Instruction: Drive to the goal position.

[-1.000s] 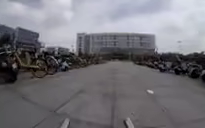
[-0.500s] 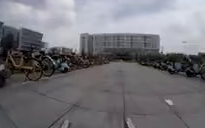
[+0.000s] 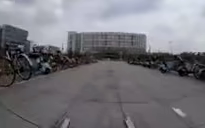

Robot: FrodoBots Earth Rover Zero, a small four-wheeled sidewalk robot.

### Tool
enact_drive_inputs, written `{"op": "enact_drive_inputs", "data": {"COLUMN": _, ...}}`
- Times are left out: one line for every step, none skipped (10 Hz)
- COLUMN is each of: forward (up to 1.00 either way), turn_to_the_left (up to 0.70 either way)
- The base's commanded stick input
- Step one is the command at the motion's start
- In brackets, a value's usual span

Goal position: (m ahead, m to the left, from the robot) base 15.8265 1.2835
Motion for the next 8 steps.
{"op": "enact_drive_inputs", "data": {"forward": 1.0, "turn_to_the_left": -0.4}}
{"op": "enact_drive_inputs", "data": {"forward": 1.0, "turn_to_the_left": -0.4}}
{"op": "enact_drive_inputs", "data": {"forward": 1.0, "turn_to_the_left": -0.39}}
{"op": "enact_drive_inputs", "data": {"forward": 1.0, "turn_to_the_left": -0.18}}
{"op": "enact_drive_inputs", "data": {"forward": 1.0, "turn_to_the_left": -0.04}}
{"op": "enact_drive_inputs", "data": {"forward": 1.0, "turn_to_the_left": 0.0}}
{"op": "enact_drive_inputs", "data": {"forward": 1.0, "turn_to_the_left": 0.0}}
{"op": "enact_drive_inputs", "data": {"forward": 1.0, "turn_to_the_left": 0.0}}
